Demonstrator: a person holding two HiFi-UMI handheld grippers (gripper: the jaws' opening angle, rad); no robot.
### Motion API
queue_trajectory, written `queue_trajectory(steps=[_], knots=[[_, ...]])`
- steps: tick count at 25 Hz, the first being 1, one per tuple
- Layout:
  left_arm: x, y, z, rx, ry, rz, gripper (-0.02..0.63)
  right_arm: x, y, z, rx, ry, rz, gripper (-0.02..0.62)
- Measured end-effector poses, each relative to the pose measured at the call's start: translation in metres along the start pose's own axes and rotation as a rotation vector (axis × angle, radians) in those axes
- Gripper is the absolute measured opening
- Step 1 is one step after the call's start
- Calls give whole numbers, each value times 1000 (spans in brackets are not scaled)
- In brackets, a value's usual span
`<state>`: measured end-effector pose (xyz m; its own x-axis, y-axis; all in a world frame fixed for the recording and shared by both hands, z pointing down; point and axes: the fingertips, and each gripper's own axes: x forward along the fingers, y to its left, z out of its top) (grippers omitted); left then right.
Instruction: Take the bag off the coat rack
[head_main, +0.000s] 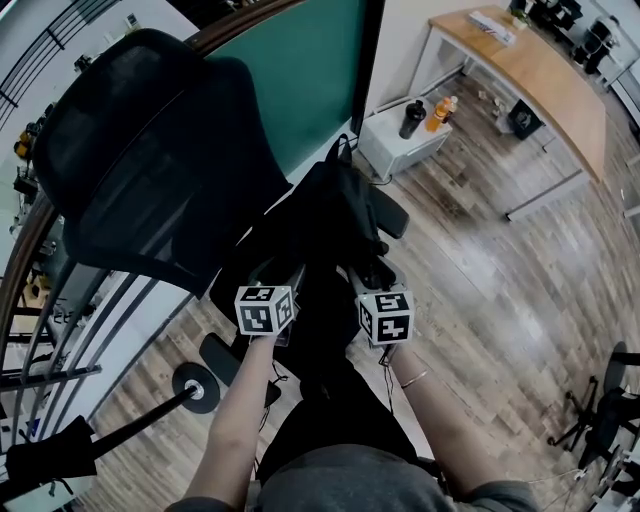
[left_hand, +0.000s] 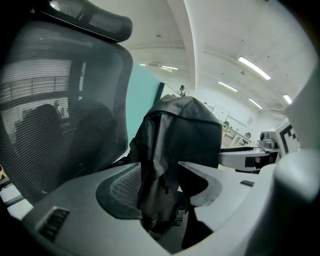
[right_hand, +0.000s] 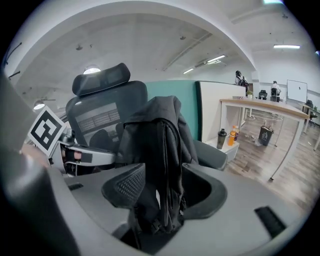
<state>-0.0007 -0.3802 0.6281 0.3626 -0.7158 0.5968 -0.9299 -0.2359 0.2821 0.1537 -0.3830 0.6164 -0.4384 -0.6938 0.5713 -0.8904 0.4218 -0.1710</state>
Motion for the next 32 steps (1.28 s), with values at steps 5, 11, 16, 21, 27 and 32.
queue_trajectory(steps=[5,11,16,21,27,32], knots=[[-27,-2,-4,29,-25,7,221,-22,4,-8,47,-19,-35,215],[-67,-11,3,37,-94,11,161,-52,29,-6,74,-64,0,184],[-99,-12,11,18,-160,24,115,-70,53,3,65,-105,43,131],[-133,-16,13,-12,-226,32,73,-89,78,14,45,-143,74,66],[-169,-20,7,-10,-277,40,49,-110,108,25,15,-200,116,5],[-198,-14,2,-12,-303,74,38,-130,128,32,-20,-238,141,5]])
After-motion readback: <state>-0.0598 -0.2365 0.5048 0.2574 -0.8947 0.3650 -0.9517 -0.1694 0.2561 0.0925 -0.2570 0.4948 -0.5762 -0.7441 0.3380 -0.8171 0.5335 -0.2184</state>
